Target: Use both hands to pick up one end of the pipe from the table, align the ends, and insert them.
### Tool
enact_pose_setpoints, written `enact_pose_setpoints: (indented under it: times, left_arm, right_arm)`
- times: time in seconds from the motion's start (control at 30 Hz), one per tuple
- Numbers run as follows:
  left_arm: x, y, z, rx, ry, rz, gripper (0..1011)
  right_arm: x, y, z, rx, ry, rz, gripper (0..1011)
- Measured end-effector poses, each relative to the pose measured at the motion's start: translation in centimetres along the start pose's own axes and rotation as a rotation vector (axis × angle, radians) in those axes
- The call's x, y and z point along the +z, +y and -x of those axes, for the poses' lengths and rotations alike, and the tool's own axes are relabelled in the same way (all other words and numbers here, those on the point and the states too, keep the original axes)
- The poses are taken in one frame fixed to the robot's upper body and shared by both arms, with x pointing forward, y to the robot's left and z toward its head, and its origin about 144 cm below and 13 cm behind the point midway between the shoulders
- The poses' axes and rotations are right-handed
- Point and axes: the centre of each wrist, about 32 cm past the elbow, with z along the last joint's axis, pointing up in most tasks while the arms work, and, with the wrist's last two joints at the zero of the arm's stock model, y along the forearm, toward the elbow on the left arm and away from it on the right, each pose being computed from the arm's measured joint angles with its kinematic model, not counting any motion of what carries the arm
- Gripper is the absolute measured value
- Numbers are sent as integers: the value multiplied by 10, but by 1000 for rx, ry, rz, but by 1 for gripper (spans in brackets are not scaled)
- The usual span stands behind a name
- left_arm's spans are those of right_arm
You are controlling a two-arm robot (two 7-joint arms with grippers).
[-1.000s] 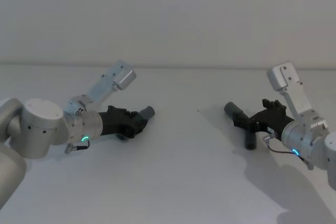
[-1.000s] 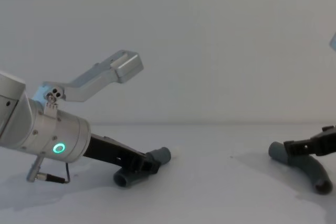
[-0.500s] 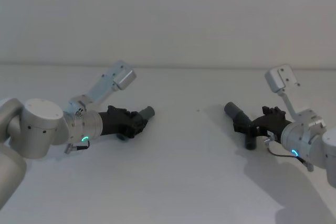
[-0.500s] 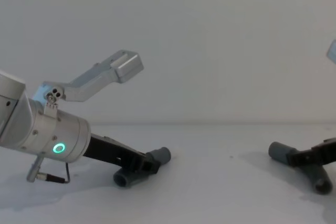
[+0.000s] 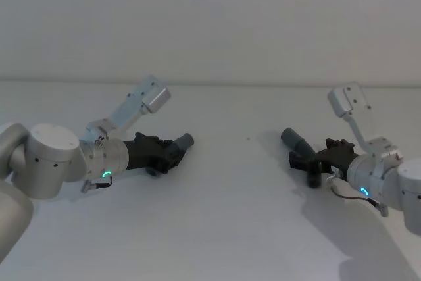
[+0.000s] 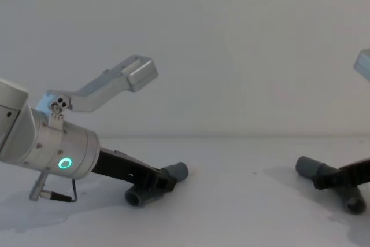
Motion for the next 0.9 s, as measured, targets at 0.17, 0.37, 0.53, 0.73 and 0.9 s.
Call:
enact_pose_setpoints:
  times: [0.17,0.37,0.53,0.73,0.9]
  left_arm:
    - [0,0,0,0,0,0,341]
    - [0,0,0,0,0,0,342]
    - [0,0,0,0,0,0,342]
    - [0,0,0,0,0,0,342]
    - [0,0,0,0,0,0,342]
  right_arm:
    - [1,1,1,0,6,11,1002]
    - [3,2,3,-4,18,24,1002]
    - [4,3,4,-12,32,36,1002]
    - [6,3,5,-19,46,47,1002]
    - [7,3,6,-23,55,53,992]
